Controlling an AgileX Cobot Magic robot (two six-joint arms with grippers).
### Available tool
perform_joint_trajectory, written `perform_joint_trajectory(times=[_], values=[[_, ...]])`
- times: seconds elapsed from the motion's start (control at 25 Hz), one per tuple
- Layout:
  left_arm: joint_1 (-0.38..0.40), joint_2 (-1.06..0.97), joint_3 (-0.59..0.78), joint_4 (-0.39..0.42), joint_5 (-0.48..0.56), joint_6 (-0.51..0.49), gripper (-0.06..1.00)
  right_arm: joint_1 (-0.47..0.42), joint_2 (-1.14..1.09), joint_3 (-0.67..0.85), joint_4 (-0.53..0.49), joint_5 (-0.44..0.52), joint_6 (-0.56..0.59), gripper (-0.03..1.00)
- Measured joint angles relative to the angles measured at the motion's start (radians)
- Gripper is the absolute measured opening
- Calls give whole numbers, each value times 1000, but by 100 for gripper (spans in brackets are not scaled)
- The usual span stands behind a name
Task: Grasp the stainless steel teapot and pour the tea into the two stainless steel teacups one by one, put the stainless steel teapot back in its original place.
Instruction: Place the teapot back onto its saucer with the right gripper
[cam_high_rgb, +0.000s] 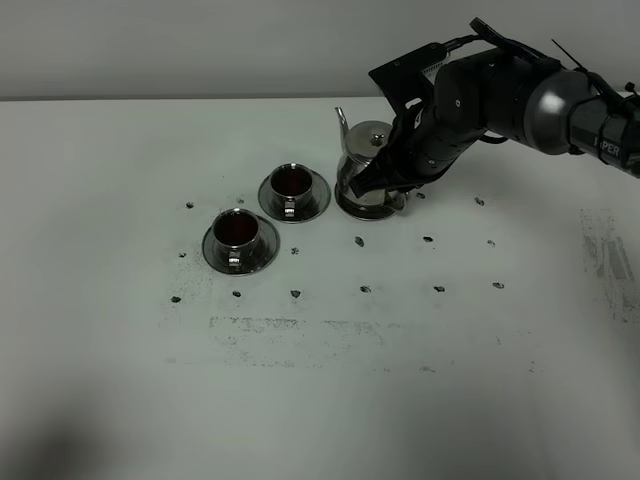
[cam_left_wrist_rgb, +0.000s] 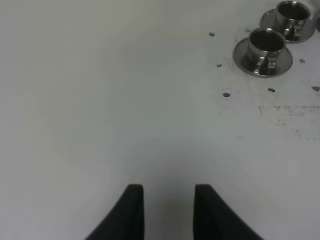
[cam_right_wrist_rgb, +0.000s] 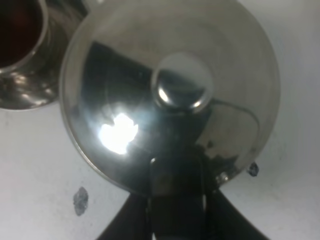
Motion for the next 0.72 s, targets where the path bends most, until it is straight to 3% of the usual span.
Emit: perform_joint_trajectory(times=[0.52,0.64,0.72], values=[[0,0,0,0,0,0,24,0,7,-3,-15,-2,0,23],[0,0,0,0,0,0,24,0,7,-4,-15,-20,-1,31],[0,0,0,0,0,0,24,0,7,-4,-15,-34,-1,42]])
